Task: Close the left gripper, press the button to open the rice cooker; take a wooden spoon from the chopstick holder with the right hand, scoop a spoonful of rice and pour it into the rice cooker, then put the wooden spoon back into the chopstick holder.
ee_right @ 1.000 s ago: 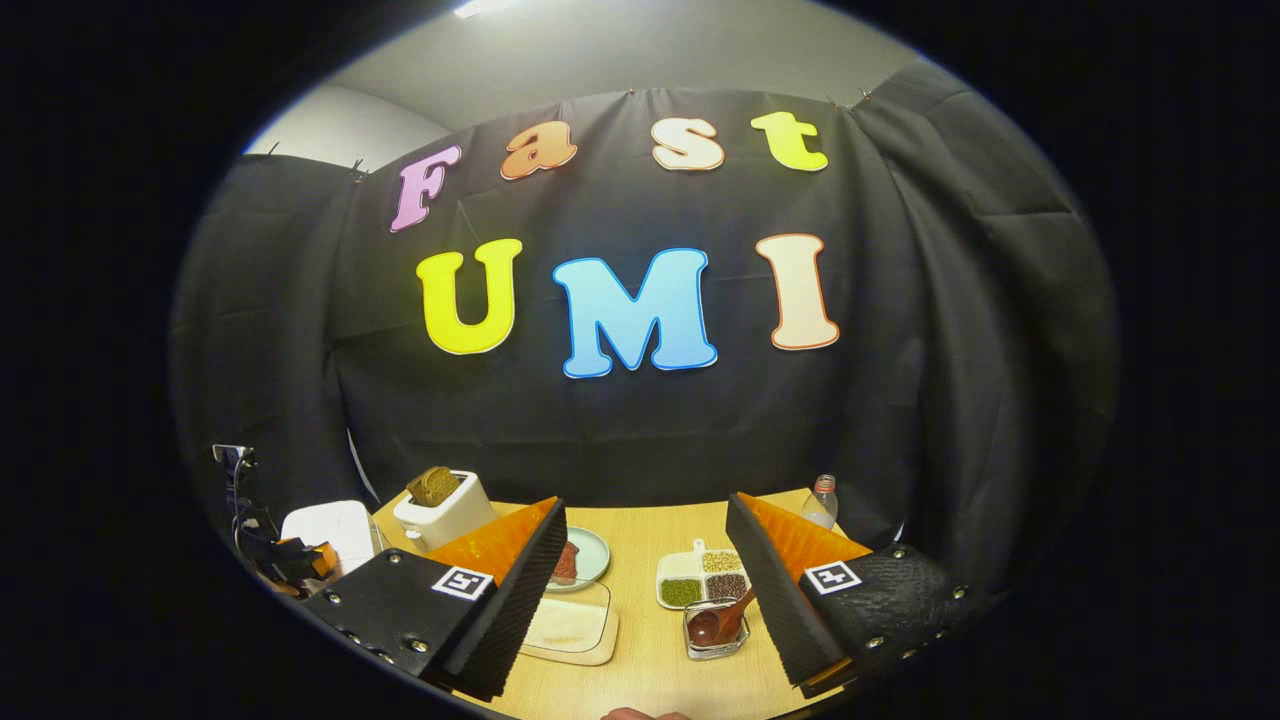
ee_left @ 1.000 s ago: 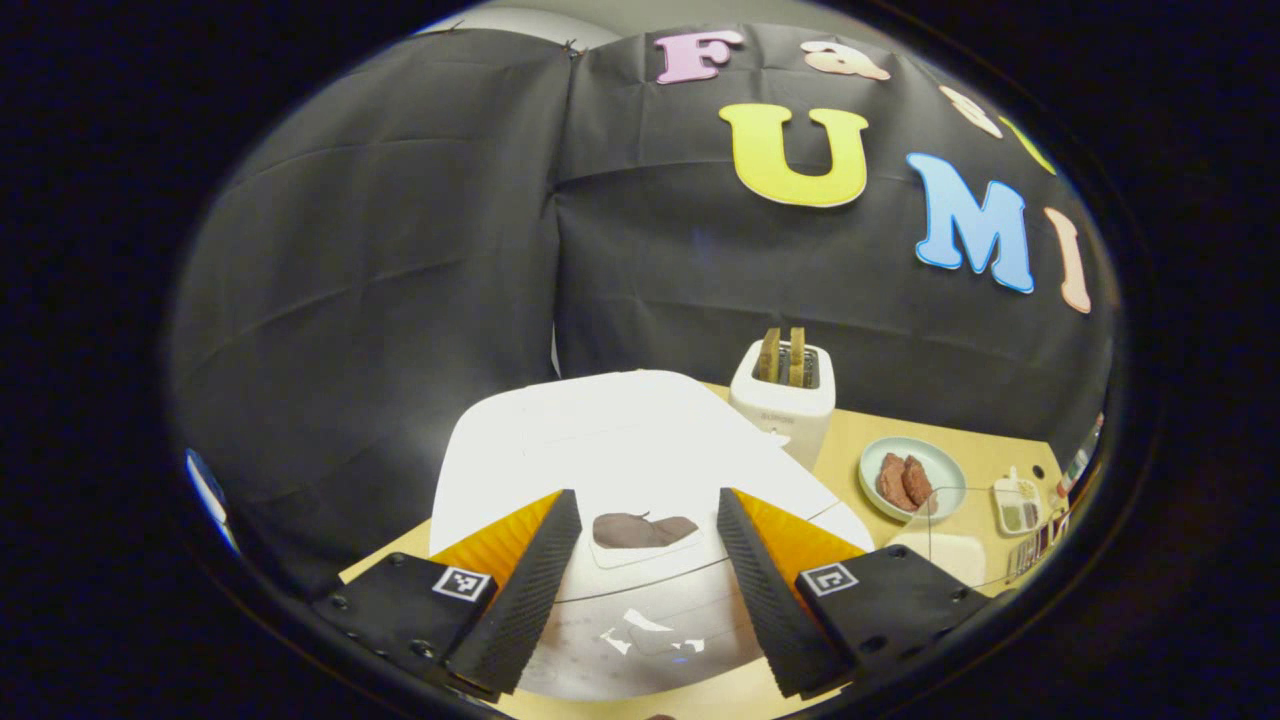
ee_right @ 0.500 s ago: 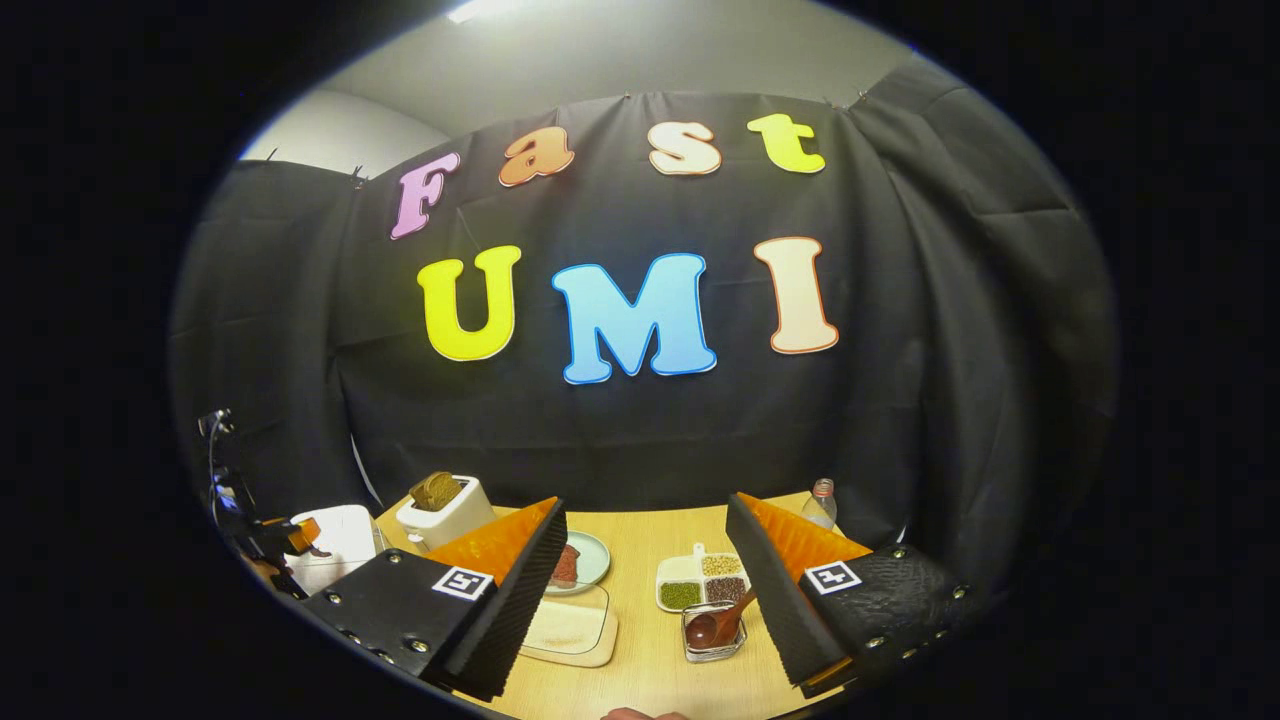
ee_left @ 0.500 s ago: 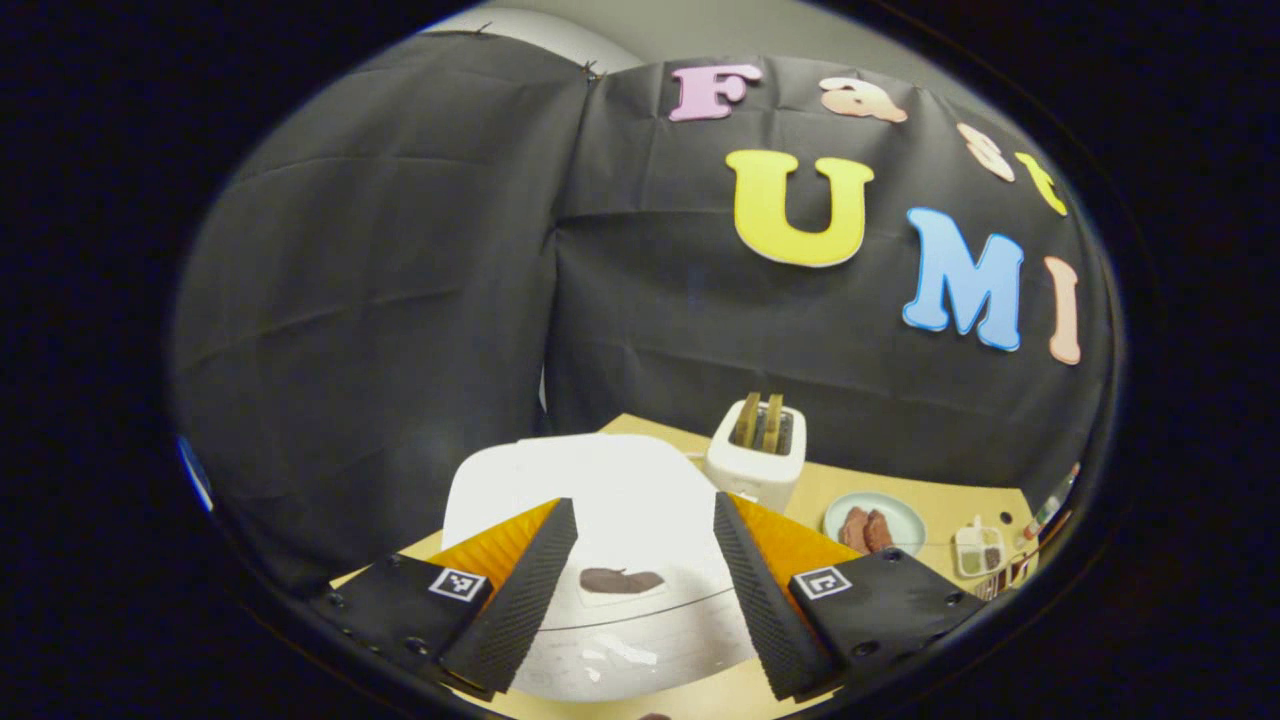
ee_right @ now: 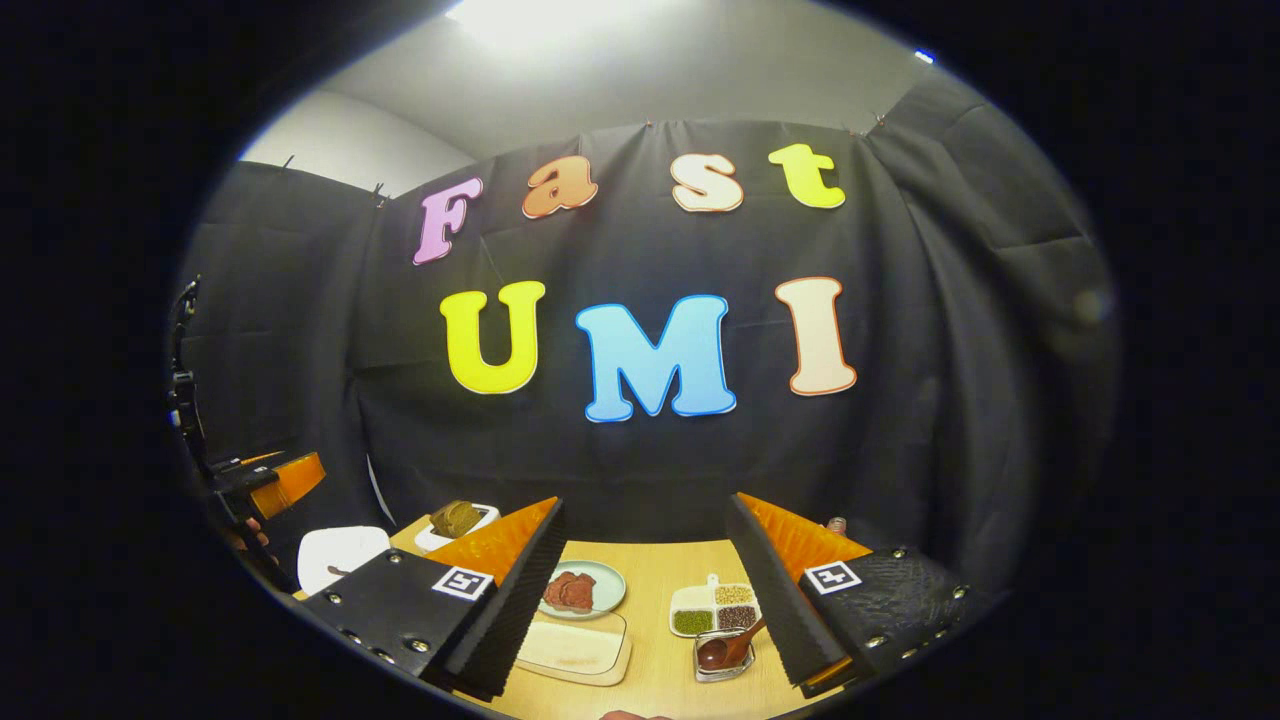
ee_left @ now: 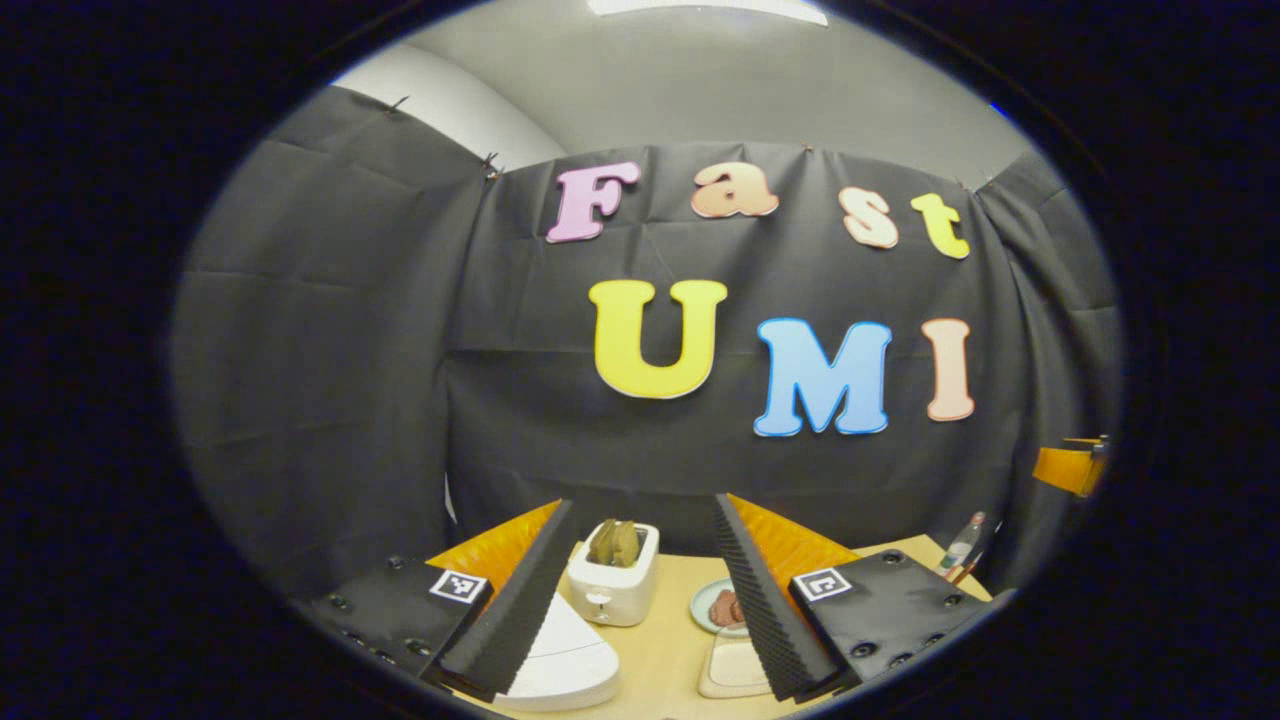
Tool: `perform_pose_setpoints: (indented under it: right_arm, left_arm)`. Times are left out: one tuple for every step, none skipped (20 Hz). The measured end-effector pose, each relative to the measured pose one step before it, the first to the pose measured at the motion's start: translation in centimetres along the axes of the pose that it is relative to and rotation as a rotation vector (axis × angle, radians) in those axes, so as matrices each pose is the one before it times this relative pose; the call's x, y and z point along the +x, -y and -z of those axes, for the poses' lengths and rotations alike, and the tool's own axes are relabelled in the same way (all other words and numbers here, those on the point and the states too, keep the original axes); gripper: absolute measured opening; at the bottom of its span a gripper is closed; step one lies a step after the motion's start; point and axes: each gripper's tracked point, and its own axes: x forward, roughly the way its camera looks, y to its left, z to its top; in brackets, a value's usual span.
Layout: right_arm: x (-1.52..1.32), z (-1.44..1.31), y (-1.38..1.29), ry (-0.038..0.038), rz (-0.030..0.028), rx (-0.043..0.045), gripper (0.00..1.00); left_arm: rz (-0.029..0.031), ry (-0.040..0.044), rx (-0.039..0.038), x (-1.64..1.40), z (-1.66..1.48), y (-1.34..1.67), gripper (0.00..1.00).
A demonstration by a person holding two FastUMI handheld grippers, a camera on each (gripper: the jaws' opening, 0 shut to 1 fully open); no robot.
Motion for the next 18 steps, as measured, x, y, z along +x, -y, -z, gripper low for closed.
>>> perform_pose_setpoints:
  right_arm:
    - [-0.411, -0.509, -0.245, 0.01094, 0.00341, -0.00792, 0.98]
    - [-0.489, -0.344, -0.663, 0.00651, -0.00797, -0.00518, 0.98]
    - [-0.533, -0.288, -0.635, 0.00353, -0.00973, 0.00119, 0.97]
    - [-0.512, -0.058, -0.498, 0.00318, -0.00741, 0.00405, 0.97]
    - [-0.442, -0.088, -0.366, 0.00422, -0.00281, 0.00272, 0.97]
    - [-0.346, 0.006, -0.197, -0.00071, 0.00201, 0.00347, 0.97]
    - [-0.347, 0.048, -0.344, 0.00032, 0.00082, 0.00292, 0.98]
    - [-0.34, 0.061, -0.33, -0.0008, 0.00382, 0.0024, 0.98]
    - [-0.343, 0.055, -0.193, -0.00114, 0.00452, 0.00068, 0.97]
    - [-0.35, 0.121, -0.073, 0.00026, 0.00565, -0.00004, 0.98]
    - [-0.193, 0.064, -0.051, -0.00214, 0.00817, -0.0023, 0.98]
    - [-0.186, 0.121, -0.052, -0.00298, 0.0105, -0.00071, 0.98]
    - [-0.266, 0.014, -0.151, -0.00112, 0.00563, 0.00423, 0.98]
    - [-0.187, -0.029, -0.175, 0.00016, 0.00593, 0.00349, 0.98]
    - [-0.243, -0.02, -0.139, 0.00126, 0.00704, 0.00025, 0.98]
    - [-0.276, -0.064, -0.174, 0.00661, 0.00573, -0.00049, 0.98]
    - [-0.245, -0.047, -0.132, 0.0038, 0.00542, -0.00162, 0.98]
    - [-0.155, 0.241, -0.279, -0.00121, 0.00223, 0.00078, 0.98]
  left_arm:
    - [0.02793, 0.01797, -0.00303, -1.09, -0.64, 1.381, 0.96]
    - [0.02486, 0.01233, -0.00004, -0.938, -0.48, 1.248, 0.96]
    - [0.02736, 0.00478, 0.00164, -0.73, -0.179, 1.359, 0.96]
    - [0.02133, -0.00095, -0.00034, -0.442, -0.098, 1.004, 0.95]
    - [0.0234, -0.00098, -0.00483, -0.299, 0.225, 0.711, 0.95]
    - [0.01643, -0.00395, -0.00138, -0.003, 0.162, 0.557, 0.95]
    - [0.00882, -0.00029, 0.00462, -0.077, 0.114, 0.04, 0.95]
    - [0.00746, -0.00663, 0.00384, -0.049, 0.217, -0.07, 0.95]
    - [0.00361, -0.00474, -0.00363, -0.007, 0.021, -0.401, 0.95]
    - [0.00136, -0.00234, -0.0094, -0.119, -0.017, -0.453, 0.95]
    - [-0.00121, -0.00099, -0.00884, -0.015, 0.16, -0.479, 0.95]
    - [-0.00071, -0.00351, -0.00769, -0.256, 0.116, -0.393, 0.95]
    - [0.00512, -0.00404, -0.00489, -0.255, 0.175, -0.169, 0.95]
    - [0.01059, -0.0013, -0.00479, -0.287, 0.046, 0.074, 0.95]
    - [0.01871, -0.00236, -0.0029, -0.186, 0.156, 0.219, 0.96]
    - [0.01485, 0.00718, 0.00468, -0.428, -0.012, 0.156, 0.96]
    - [0.00322, 0.00353, 0.01571, -0.194, -0.015, -0.272, 0.96]
    - [0.00387, 0.00166, 0.01622, -0.367, 0.066, -0.191, 0.96]
